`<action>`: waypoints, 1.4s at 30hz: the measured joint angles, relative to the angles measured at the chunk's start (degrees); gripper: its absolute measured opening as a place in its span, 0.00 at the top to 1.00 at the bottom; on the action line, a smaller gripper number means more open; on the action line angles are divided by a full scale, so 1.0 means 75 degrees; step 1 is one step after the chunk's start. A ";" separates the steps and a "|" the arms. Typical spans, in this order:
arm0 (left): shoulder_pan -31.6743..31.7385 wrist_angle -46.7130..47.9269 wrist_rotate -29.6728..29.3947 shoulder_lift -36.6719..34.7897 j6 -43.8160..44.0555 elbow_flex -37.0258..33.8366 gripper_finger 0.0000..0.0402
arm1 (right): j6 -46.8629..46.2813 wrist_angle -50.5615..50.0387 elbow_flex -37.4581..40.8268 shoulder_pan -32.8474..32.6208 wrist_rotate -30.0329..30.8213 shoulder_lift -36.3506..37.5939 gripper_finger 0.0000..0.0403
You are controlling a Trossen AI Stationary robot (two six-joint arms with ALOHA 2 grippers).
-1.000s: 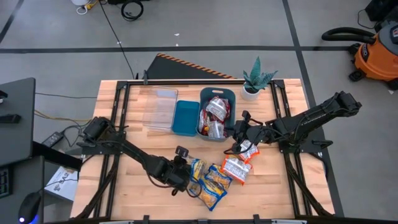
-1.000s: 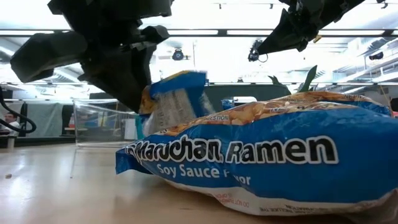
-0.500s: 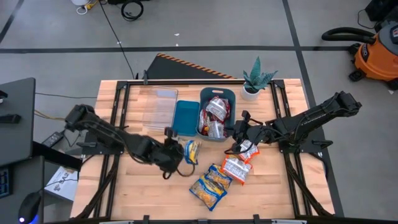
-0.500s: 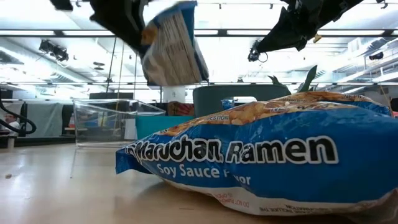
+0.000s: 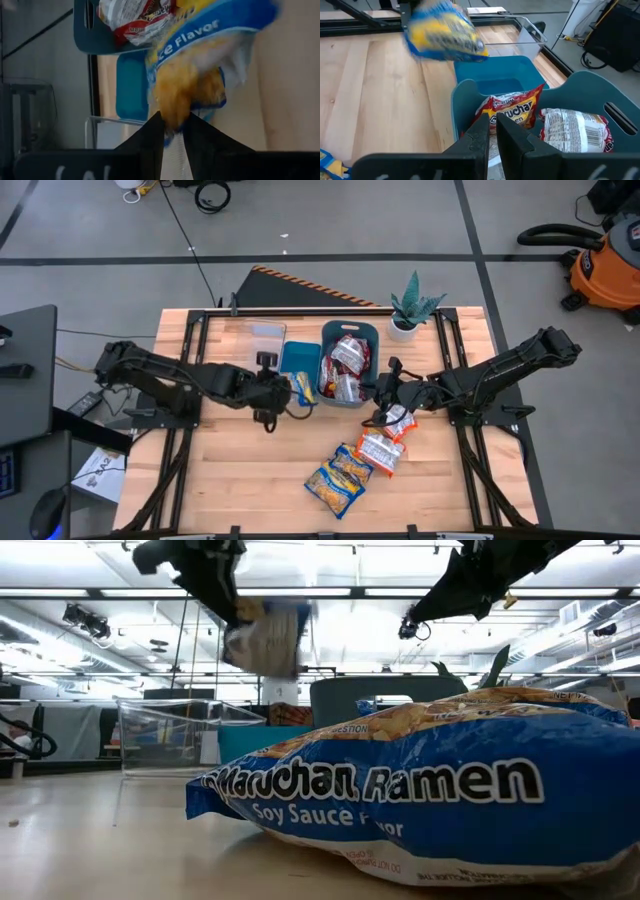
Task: Sort Maruchan noodles
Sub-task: Put the blue noodle pack into the blue bin
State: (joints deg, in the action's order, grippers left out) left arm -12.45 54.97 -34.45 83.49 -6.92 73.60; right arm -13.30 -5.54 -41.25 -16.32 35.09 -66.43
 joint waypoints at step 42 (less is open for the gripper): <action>-0.1123 -0.4597 0.3393 0.2257 -0.1023 -0.0122 0.82 | -0.0294 -0.0523 0.0000 0.0000 -0.0093 0.0000 0.90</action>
State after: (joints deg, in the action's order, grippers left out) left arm -20.87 20.49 -9.00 100.42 -14.59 72.69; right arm -15.51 -9.46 -41.25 -16.32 34.39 -66.43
